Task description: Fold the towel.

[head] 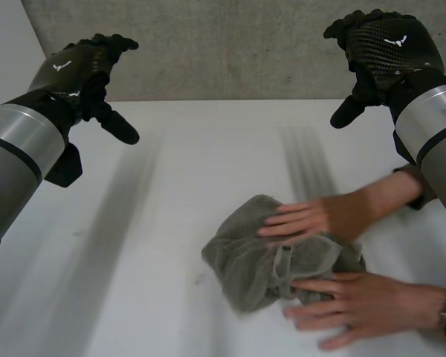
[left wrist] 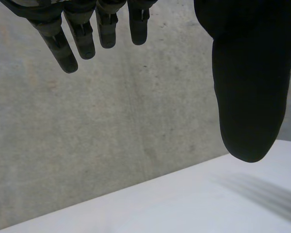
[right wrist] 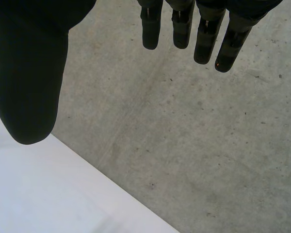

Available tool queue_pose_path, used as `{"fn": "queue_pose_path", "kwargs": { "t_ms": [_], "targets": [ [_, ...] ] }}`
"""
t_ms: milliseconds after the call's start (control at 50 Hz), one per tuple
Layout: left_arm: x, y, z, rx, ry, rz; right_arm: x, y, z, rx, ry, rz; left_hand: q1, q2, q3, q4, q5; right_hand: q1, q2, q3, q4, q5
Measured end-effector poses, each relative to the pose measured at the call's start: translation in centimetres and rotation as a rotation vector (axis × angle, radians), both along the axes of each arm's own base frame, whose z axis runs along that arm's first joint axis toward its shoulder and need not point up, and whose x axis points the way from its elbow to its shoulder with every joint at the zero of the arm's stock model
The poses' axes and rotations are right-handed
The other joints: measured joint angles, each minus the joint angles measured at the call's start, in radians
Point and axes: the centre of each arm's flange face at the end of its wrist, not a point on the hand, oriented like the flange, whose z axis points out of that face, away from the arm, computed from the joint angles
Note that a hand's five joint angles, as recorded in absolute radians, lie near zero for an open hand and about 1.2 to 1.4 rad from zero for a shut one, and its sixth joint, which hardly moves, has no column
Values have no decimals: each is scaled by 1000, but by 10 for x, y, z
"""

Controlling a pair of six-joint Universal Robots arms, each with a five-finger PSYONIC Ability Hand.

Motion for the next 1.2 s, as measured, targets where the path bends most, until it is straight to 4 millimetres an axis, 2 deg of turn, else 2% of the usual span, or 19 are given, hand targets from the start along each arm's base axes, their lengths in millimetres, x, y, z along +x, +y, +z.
{"fn": "queue_pose_path", "kwargs": {
  "t_ms": [120,260,420,480,600,660,720,760,780,800,860,880,960,1020,1040,1060,1080,1140,1200],
  "targets": [
    [-8,1,-10,34,-15,-55,-1,0,-1,6,13,-3,0,2,0,2,0,0,0,0,0,0],
    [-29,14,-40,117,-61,-147,-3,3,-9,52,117,-11,18,26,24,23,0,0,0,0,0,0],
    [-67,60,-92,199,-206,-323,-8,17,-29,171,294,23,22,32,29,28,0,0,0,0,0,0],
    [-88,87,-123,212,-300,-426,-13,24,-49,268,354,51,28,36,35,33,2,0,0,0,0,0],
    [-109,111,-165,214,-395,-525,-23,31,-89,434,400,90,131,132,129,131,93,0,0,0,0,0],
    [-114,116,-181,212,-426,-547,-27,35,-113,521,416,109,297,296,293,295,258,0,0,0,0,0],
    [-116,115,-189,203,-439,-545,-31,38,-141,610,428,121,617,642,639,644,581,10,14,17,12,15],
    [-116,113,-189,196,-437,-535,-31,37,-151,632,430,124,770,795,790,798,744,17,32,33,24,32],
    [-116,109,-185,182,-430,-516,-31,36,-162,649,430,125,835,872,870,869,812,249,300,306,267,265],
    [-115,107,-183,175,-425,-505,-30,35,-167,652,429,126,878,920,909,919,855,249,300,306,267,265],
    [-114,98,-169,131,-397,-451,-27,28,-178,628,417,124,905,969,969,977,901,582,684,678,641,613],
    [-113,94,-162,110,-383,-428,-25,22,-179,596,405,120,930,991,993,1005,920,717,904,899,878,846],
    [-111,76,-130,0,-308,-335,-16,-5,-167,415,342,83,937,1015,1022,1034,937,724,949,964,954,909],
    [-109,64,-110,-65,-259,-286,-13,-20,-149,299,297,51,947,1020,1026,1040,946,724,949,964,955,910],
    [-106,51,-91,-127,-213,-240,-10,-36,-119,153,230,3,950,1022,1031,1045,946,724,949,964,955,910],
    [-106,51,-91,-127,-213,-240,-10,-36,-119,153,230,3,950,1022,1031,1045,946,724,949,964,955,910],
    [-99,33,-65,-204,-157,-178,-9,-48,-82,1,144,-50,951,1022,1031,1046,946,724,949,964,957,910],
    [-87,11,-37,-282,-104,-103,-8,-52,-41,-161,33,-92,962,1022,1031,1048,947,724,949,964,957,910],
    [-72,-6,-17,-330,-73,-40,1,-45,-14,-274,-53,-83,966,1033,1040,1050,965,756,949,964,957,928]
  ]
}}
